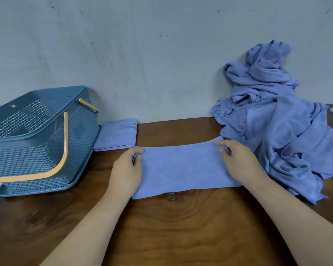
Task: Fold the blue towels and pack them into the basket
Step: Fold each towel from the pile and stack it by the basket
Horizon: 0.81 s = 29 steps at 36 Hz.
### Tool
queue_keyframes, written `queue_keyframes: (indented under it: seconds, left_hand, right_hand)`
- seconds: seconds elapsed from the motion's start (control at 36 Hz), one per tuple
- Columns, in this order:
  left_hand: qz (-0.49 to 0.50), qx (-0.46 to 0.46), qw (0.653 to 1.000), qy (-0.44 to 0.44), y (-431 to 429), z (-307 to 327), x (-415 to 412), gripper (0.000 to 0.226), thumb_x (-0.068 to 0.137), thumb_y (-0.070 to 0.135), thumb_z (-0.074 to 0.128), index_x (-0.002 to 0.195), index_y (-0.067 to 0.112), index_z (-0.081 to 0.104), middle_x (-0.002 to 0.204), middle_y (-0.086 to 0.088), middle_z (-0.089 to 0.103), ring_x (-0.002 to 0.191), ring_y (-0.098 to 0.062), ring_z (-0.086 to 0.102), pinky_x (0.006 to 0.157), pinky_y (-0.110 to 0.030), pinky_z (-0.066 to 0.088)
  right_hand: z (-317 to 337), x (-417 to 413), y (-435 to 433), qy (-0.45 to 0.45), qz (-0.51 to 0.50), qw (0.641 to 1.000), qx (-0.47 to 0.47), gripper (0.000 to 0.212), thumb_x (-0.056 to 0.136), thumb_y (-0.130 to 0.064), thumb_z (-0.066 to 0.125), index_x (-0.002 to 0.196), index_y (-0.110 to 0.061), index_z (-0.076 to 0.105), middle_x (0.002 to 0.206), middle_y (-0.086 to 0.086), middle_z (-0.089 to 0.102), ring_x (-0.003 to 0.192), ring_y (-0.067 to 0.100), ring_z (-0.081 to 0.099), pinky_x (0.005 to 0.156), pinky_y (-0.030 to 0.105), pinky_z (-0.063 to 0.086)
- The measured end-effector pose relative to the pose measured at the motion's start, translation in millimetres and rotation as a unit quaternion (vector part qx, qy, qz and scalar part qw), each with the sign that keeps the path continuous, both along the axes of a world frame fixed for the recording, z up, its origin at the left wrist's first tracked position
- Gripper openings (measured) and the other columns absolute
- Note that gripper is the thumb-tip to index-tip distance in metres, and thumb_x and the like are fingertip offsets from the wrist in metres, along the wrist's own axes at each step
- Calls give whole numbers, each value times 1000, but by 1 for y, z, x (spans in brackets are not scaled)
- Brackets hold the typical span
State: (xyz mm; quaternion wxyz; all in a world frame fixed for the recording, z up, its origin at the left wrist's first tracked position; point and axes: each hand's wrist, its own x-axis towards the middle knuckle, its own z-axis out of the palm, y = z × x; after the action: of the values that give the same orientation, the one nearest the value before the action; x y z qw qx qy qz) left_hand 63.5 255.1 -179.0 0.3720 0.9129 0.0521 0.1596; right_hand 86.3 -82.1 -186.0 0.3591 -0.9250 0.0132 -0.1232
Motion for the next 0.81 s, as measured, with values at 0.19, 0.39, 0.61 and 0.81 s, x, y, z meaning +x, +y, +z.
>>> queue_keyframes:
  seconds: [0.19, 0.39, 0.61, 0.81]
  left_hand:
    - [-10, 72, 997, 7, -5, 1, -1, 36, 111, 18, 48, 143, 22, 64, 128, 0, 70, 110, -14, 63, 85, -20, 46]
    - [-2, 179, 983, -35, -8, 17, -11, 38, 111, 28, 47, 147, 22, 58, 149, -1, 56, 128, -27, 48, 110, -41, 42]
    - [-206, 246, 941, 109, -39, 3, -18, 66, 106, 72, 26, 166, 46, 24, 177, 16, 13, 164, -10, 5, 133, -39, 6]
    - [-200, 294, 919, 172, -14, -2, -7, 104, 74, 108, 8, 163, 58, -8, 174, 20, -19, 161, -11, -23, 130, -40, -11]
  right_hand:
    - [1, 4, 5, -3, 11, 995, -101, 37, 110, -20, 48, 143, -23, 65, 148, -3, 61, 123, 21, 62, 88, 27, 41]
    - [22, -14, 21, -74, -11, 957, -280, 46, 105, -37, 55, 151, -30, 54, 157, 1, 48, 124, 31, 58, 84, 44, 56]
    - [10, -24, 56, 92, 189, 946, -248, 73, 99, -80, 28, 165, -50, 17, 176, -14, 4, 163, 14, 1, 131, 43, 8]
    - [9, -22, 41, 139, 174, 938, -265, 103, 70, -109, 14, 161, -61, -5, 174, -17, -18, 161, 17, -19, 131, 47, -5]
